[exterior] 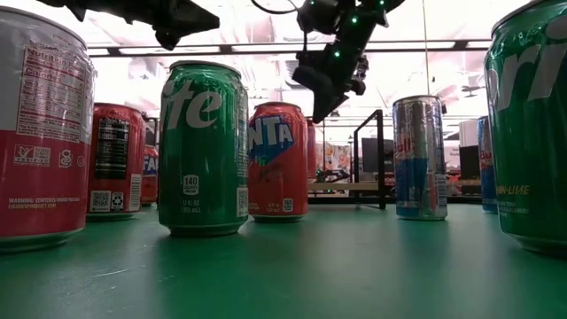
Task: Pick and place cans onto a shelf
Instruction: Put the top right orange soda can on the shelf
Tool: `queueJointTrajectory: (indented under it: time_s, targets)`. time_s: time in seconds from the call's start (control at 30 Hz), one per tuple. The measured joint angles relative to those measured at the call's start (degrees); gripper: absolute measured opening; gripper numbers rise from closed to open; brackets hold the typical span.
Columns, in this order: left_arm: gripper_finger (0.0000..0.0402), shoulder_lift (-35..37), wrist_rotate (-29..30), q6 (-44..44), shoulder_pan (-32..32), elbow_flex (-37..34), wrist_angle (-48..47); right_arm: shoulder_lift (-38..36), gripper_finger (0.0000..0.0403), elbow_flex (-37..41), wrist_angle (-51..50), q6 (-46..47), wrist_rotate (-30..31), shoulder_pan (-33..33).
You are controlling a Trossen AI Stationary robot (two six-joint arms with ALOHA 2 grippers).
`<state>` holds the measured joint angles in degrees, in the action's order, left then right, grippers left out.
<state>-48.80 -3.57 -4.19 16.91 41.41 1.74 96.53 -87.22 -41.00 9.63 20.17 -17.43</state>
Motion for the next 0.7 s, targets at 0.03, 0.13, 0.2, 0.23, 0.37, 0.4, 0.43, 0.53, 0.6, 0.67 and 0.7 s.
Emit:
queueJointTrajectory:
  time_s: [0.03,0.13,0.2,0.23,0.37,0.4,0.43,0.53,0.6,0.67,0.7]
  targets:
    - [0.0036,0.00,0.00,-0.02,0.00,0.00,0.00,0.03,0.0012,0.00,-0.02,0.16,-0.49,0.05]
    - [0.0036,0.00,0.00,-0.02,0.00,0.00,0.00,0.13,0.0012,0.00,-0.12,0.48,-0.97,0.06]
    - [0.0036,0.00,0.00,-0.30,0.00,0.00,0.00,0.02,0.0012,0.00,-0.10,0.48,-0.89,0.06]
    - [0.0036,0.00,0.00,-0.59,0.00,0.00,0.00,-0.10,0.0012,0.00,-0.13,0.50,-0.86,0.06]
    - [0.0036,0.00,0.00,-1.07,0.00,0.00,0.00,-0.82,0.0012,-0.18,-0.96,1.07,-0.69,0.05]
    - [0.0036,0.00,0.00,-1.07,0.00,0.00,0.00,-1.12,0.0012,-0.24,-1.26,1.07,-0.70,0.04]
    - [0.0036,0.00,0.00,-1.09,0.00,0.00,0.00,-1.45,0.0012,-0.25,-1.73,1.06,-0.71,0.04]
    - [0.0036,0.00,0.00,-1.07,0.01,0.00,-0.02,-2.12,0.0012,-0.26,-4.59,1.05,-0.84,0.04]
    - [0.0036,0.00,0.00,-1.08,0.00,0.00,0.00,-2.43,0.0012,-0.26,-7.11,1.03,-1.13,0.06]
    - [0.0036,0.00,0.00,-1.07,0.00,0.00,-0.02,-2.70,0.0012,-0.26,-9.67,0.83,-3.66,0.02]
    - [0.0036,0.00,0.00,-1.07,0.01,0.00,0.00,-2.77,0.0012,-0.26,-10.44,0.36,-6.29,0.00]
